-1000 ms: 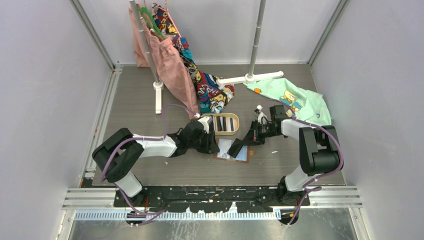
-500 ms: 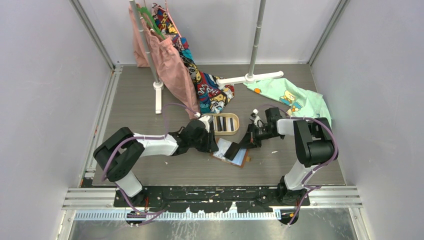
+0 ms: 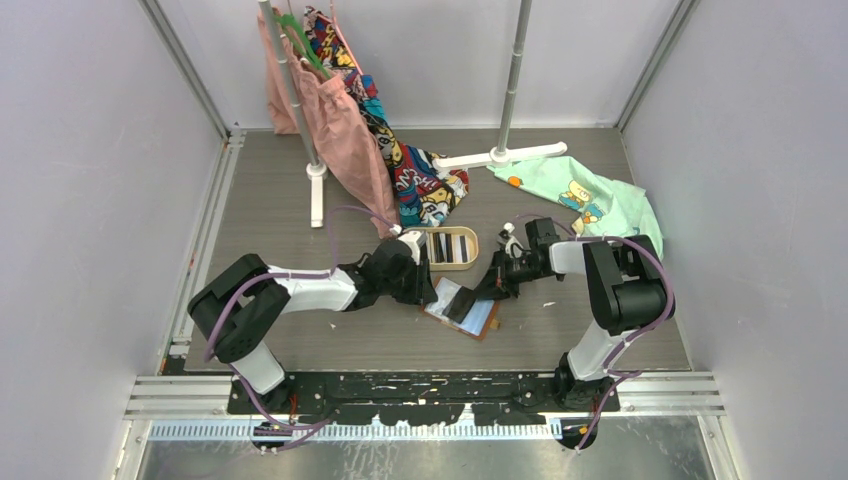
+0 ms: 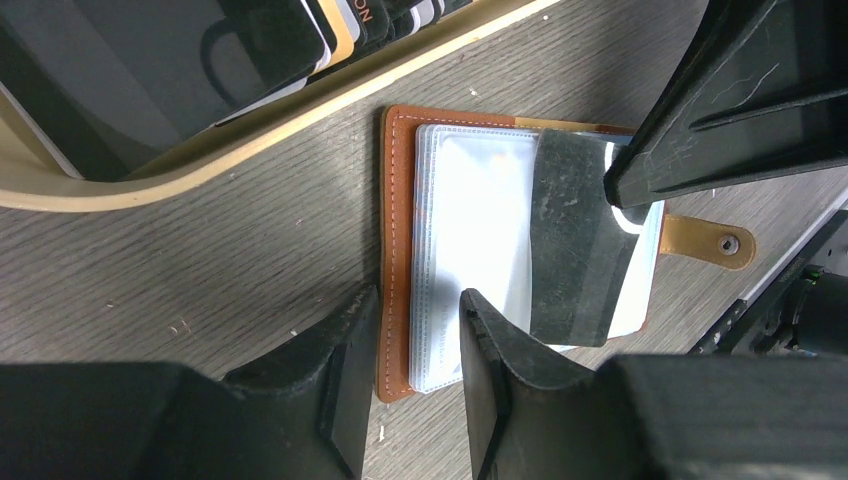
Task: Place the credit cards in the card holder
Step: Insert the credit card into the card holder.
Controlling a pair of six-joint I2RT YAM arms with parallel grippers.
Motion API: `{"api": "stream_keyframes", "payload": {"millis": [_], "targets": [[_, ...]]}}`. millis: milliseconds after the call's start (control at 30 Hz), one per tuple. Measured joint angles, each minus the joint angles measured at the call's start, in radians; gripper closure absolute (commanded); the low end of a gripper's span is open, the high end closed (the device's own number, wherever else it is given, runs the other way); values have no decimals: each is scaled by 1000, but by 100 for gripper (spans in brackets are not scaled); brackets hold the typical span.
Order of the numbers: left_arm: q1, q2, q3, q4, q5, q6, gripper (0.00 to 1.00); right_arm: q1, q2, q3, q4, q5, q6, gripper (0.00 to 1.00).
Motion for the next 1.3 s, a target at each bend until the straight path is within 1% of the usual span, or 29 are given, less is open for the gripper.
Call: {"api": "stream_keyframes", "payload": {"millis": [200,400,567,1133,1200,1300], "targets": [[0,0,0,0,-2,0,64,2,-3,-7,-11,45,71,99],[-2,0,0,0,-7,0,64,4,-64,-31,-19,85,103,99],[-2,0,0,0,-7,0,64,10,-68,-35,-19,99,119,99],[-1,2,0,1,-4,0,64,66,27,30,-15,80,117,99],[0,3,0,3,-3,-1,63,72,44,49,-12,71,115,97],[1,5,0,9,1,-1,61,85,80,87,-11,56,111,89]]}}
